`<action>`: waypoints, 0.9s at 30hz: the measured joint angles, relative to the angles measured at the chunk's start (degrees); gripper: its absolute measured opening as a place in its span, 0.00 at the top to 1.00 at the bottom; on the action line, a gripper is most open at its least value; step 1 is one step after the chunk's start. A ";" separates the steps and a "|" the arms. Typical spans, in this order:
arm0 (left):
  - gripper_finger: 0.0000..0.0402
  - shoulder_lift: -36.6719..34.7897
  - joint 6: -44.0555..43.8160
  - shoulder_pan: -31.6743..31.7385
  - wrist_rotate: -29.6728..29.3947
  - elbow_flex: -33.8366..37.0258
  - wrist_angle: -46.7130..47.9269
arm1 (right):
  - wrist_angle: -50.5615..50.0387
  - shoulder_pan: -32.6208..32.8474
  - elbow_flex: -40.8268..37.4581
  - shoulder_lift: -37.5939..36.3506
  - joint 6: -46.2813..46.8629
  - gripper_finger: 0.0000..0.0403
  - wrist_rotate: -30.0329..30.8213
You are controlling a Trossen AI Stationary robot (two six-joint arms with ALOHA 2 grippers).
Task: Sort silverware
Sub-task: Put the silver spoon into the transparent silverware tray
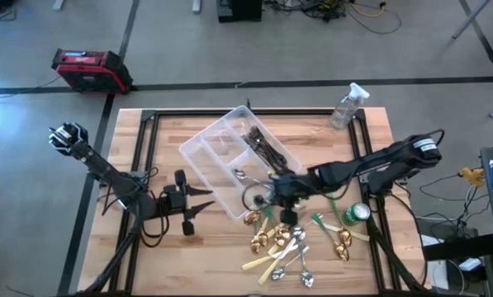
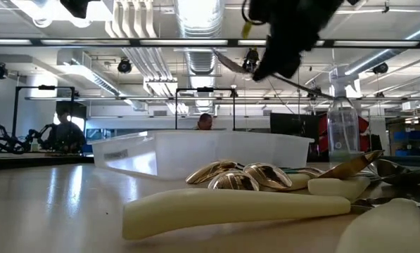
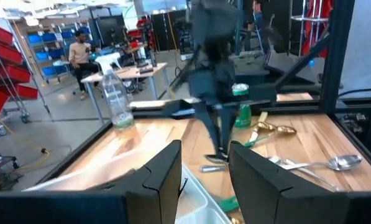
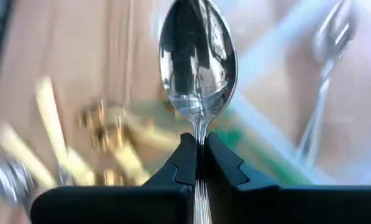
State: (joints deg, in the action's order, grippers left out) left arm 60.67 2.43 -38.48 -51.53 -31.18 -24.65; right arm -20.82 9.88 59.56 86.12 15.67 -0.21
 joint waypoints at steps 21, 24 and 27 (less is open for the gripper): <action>0.70 -10.53 4.47 -2.19 -0.29 0.00 3.26 | -0.22 -17.31 15.88 23.71 4.11 1.00 2.41; 0.70 -11.18 4.24 -1.67 -1.81 0.00 3.16 | 0.26 -17.41 16.67 25.57 4.26 1.00 1.07; 0.70 -11.43 4.18 -1.32 -1.90 0.00 3.26 | 0.13 -17.46 16.87 27.67 3.32 1.00 1.10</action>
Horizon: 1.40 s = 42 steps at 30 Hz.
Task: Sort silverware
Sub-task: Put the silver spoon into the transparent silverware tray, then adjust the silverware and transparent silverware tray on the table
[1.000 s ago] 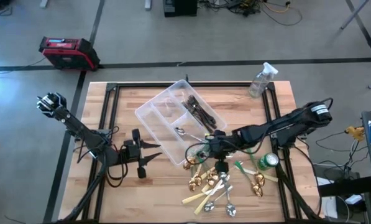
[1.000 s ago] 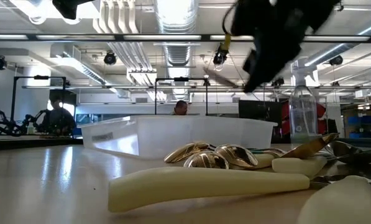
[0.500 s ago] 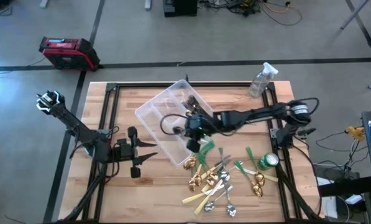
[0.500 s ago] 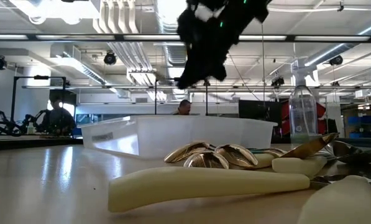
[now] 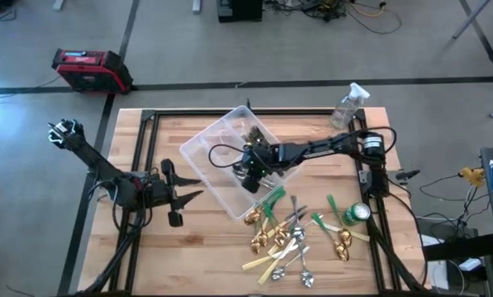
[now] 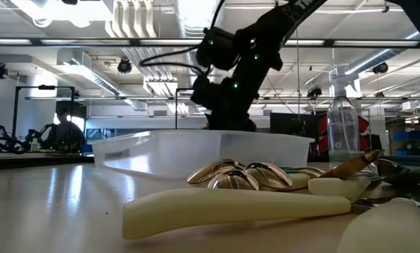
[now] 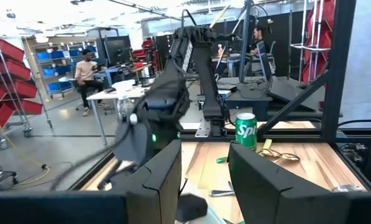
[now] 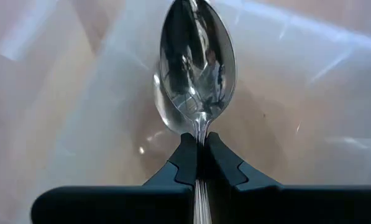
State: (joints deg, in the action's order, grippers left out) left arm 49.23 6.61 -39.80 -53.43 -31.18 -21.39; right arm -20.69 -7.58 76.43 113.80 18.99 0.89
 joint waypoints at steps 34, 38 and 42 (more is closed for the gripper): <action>0.70 2.19 -2.75 3.22 9.27 -0.02 2.34 | -18.74 21.20 -9.01 -14.73 -22.12 0.59 1.53; 0.70 3.78 -3.05 3.22 9.50 -0.02 2.10 | -21.77 27.12 -11.20 -18.59 -24.18 0.63 1.64; 0.70 5.38 -2.85 3.38 9.40 0.02 0.95 | -21.02 28.59 -11.35 -20.78 -20.78 0.68 7.15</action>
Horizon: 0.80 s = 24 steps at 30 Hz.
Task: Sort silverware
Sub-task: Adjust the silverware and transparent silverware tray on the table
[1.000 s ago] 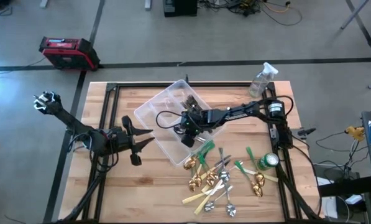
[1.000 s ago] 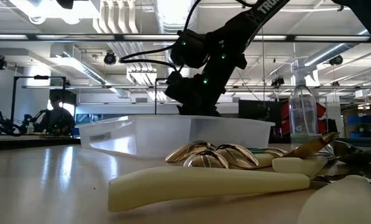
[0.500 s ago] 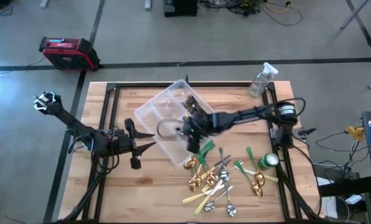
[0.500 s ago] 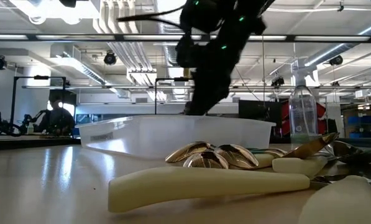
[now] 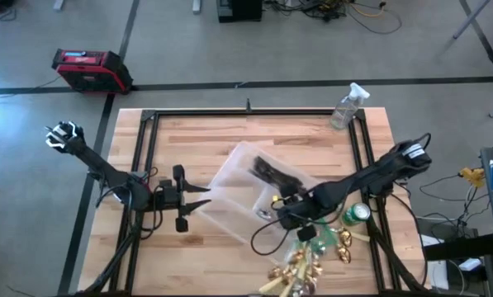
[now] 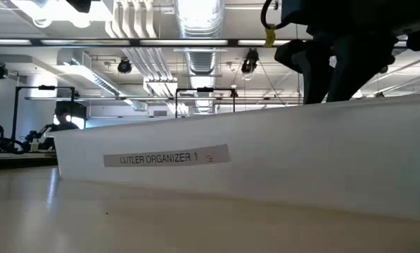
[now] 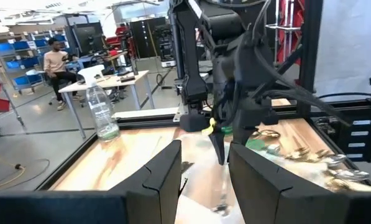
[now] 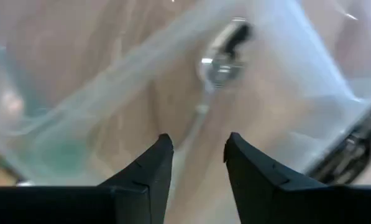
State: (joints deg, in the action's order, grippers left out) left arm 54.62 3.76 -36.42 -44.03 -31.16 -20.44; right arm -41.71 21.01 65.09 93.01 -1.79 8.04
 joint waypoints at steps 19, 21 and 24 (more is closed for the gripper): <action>0.70 0.94 -0.37 0.04 -0.15 0.02 -2.30 | 4.11 -1.84 0.23 1.30 -2.20 0.79 0.47; 0.70 0.86 -0.15 0.04 -0.15 0.02 -2.32 | 2.96 -1.39 1.80 -0.03 -1.19 0.78 0.39; 0.70 0.82 -0.01 0.04 -0.20 0.02 -2.26 | 1.56 0.18 3.22 -2.09 1.70 0.77 -2.52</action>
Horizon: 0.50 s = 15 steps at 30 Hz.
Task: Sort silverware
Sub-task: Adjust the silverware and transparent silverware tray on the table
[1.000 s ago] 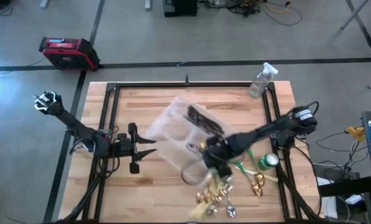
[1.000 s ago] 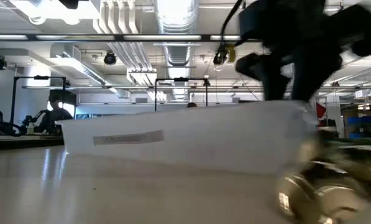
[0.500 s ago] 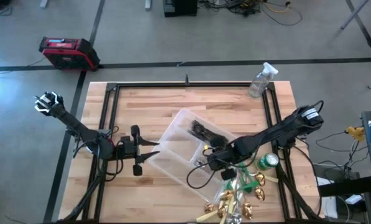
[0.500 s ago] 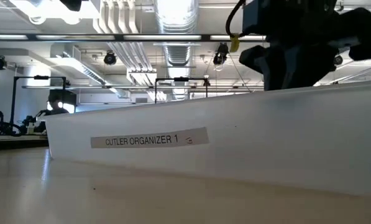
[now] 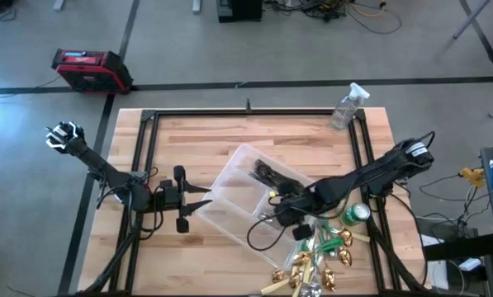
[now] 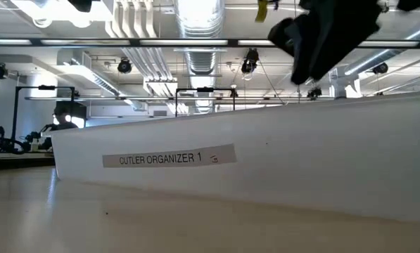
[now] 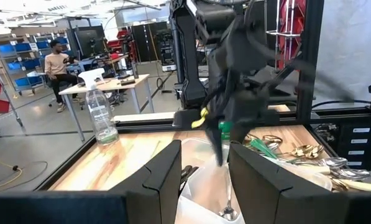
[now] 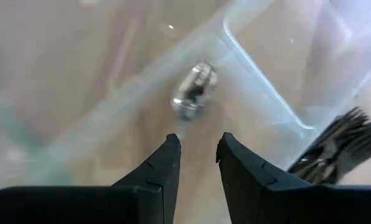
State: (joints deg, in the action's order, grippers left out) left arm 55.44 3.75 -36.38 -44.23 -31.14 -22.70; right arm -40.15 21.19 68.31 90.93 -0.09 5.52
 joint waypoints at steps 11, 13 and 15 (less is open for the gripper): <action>0.70 -0.02 0.24 0.15 -0.28 0.04 -2.56 | 2.17 15.32 1.56 -2.11 22.02 0.80 -4.57; 0.70 -0.02 0.16 0.15 -0.28 0.04 -4.48 | 4.52 18.58 1.56 -1.95 25.96 0.83 -4.50; 0.70 0.02 0.02 0.15 -0.27 0.04 -5.81 | 6.99 21.92 1.56 -1.60 28.76 0.87 -4.44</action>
State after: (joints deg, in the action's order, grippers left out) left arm 55.45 3.77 -36.23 -44.50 -31.09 -28.51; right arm -33.15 43.11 69.87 89.32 28.67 1.08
